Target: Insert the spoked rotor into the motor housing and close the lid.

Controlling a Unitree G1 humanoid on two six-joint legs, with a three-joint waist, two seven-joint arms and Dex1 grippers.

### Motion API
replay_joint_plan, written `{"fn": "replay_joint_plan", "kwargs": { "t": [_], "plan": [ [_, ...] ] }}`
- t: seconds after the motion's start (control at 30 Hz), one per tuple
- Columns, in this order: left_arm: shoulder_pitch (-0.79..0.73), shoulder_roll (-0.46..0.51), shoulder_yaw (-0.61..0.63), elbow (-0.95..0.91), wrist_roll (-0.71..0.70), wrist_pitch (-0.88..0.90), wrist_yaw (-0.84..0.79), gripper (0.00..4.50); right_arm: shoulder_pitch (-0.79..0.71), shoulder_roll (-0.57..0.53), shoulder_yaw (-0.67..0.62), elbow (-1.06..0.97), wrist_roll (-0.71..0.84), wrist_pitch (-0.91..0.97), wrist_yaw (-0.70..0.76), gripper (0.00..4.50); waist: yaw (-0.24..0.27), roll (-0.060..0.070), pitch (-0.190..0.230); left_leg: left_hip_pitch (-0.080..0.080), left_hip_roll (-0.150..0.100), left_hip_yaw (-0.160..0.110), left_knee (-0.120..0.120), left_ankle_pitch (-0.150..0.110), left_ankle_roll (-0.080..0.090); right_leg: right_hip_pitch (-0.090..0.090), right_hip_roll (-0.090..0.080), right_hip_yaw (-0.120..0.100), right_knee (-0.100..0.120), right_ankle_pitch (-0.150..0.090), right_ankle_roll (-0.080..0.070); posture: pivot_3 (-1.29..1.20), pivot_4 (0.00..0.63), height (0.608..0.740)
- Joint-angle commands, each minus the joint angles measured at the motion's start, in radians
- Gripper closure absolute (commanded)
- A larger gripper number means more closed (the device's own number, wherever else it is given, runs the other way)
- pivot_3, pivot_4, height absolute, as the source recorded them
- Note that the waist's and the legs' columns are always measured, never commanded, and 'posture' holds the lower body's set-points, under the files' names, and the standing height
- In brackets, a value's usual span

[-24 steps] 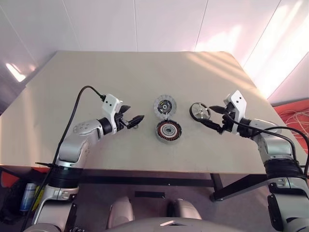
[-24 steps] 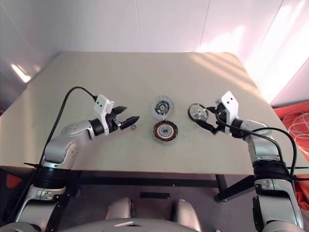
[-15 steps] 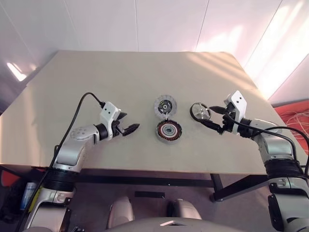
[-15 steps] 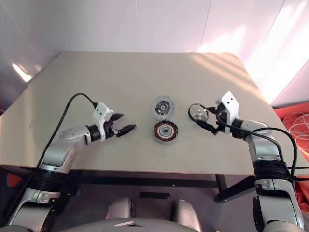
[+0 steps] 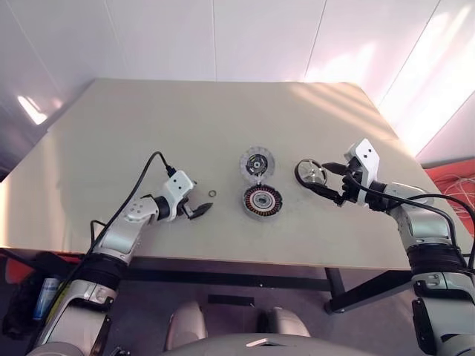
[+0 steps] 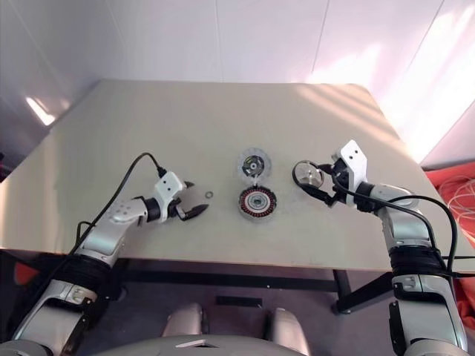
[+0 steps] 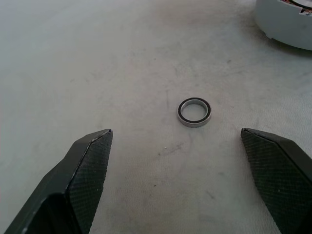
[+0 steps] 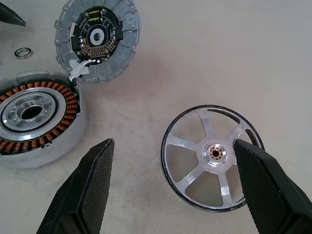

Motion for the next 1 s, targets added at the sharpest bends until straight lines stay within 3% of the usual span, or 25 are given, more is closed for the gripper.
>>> {"fn": "replay_joint_plan", "kwargs": {
  "t": [0.03, 0.6, 1.0],
  "plan": [
    [0.011, -0.027, -0.013, 0.010, -0.018, 0.016, -0.040, 0.02, 0.000, -0.018, -0.020, -0.052, 0.017, -0.008, -0.006, 0.11, 0.000, 0.000, 0.000, 0.000, 0.000, 0.000, 0.000, 0.000, 0.000, 0.001, -0.002, -0.001, 0.000, 0.000, 0.001, 0.00, 0.000, 0.740],
    [0.065, -0.087, 0.005, -0.057, -0.128, 0.186, -0.147, 0.02, 0.000, -0.024, -0.012, -0.054, 0.015, -0.003, -0.003, 0.11, 0.001, 0.008, -0.005, -0.001, -0.009, 0.000, -0.004, -0.003, 0.010, 0.003, -0.011, -0.002, -0.004, -0.005, 0.007, 0.00, 0.000, 0.740],
    [0.022, -0.126, -0.004, -0.021, -0.050, 0.124, -0.103, 0.02, -0.004, -0.045, -0.015, -0.050, 0.016, -0.002, 0.006, 0.11, 0.004, 0.009, -0.006, -0.001, -0.013, -0.001, -0.004, -0.002, 0.013, 0.006, -0.017, -0.004, -0.004, -0.005, 0.008, 0.00, 0.000, 0.740]
  ]
}}
